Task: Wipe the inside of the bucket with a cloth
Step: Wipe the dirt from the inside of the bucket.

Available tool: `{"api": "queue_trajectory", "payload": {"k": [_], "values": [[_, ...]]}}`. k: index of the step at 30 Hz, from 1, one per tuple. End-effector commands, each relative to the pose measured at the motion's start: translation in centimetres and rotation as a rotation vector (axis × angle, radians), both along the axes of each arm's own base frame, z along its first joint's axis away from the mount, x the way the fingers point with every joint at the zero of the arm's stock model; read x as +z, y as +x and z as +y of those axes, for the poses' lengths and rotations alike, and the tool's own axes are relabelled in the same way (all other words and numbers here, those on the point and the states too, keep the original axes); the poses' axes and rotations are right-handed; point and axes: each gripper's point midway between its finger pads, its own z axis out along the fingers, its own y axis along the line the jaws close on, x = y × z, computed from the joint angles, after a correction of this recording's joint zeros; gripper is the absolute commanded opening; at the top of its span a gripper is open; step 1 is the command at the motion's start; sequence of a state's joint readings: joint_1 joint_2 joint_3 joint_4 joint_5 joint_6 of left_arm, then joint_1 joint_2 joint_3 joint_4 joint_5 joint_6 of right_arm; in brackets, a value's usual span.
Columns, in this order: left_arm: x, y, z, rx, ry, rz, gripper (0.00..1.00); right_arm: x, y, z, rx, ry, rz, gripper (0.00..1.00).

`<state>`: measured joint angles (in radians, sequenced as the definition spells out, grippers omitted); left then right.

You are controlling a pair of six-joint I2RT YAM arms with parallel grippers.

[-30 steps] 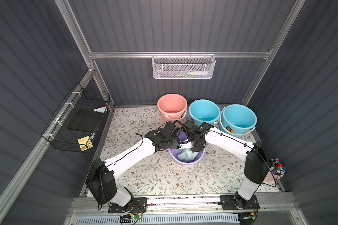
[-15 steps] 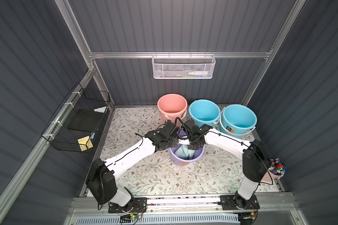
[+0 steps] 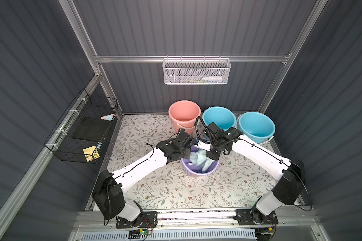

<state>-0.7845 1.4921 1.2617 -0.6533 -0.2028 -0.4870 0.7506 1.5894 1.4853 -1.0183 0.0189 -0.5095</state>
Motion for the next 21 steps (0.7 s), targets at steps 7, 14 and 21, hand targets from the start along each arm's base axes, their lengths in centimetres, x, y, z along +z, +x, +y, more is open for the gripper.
{"api": "queue_trajectory", "payload": {"k": [7, 14, 21], "values": [[3.7, 0.9, -0.7, -0.014, -0.065, -0.100, 0.00, 1.7, -3.0, 0.5, -0.452, 0.130, 0.277, 0.00], [3.8, 1.0, -1.0, -0.022, -0.071, -0.103, 0.00, 1.9, -5.7, 1.3, -0.613, 0.063, 0.505, 0.00], [3.6, 1.0, -1.2, -0.025, -0.078, -0.094, 0.00, 0.1, -7.6, 2.8, -0.654, -0.005, 0.635, 0.00]]}}
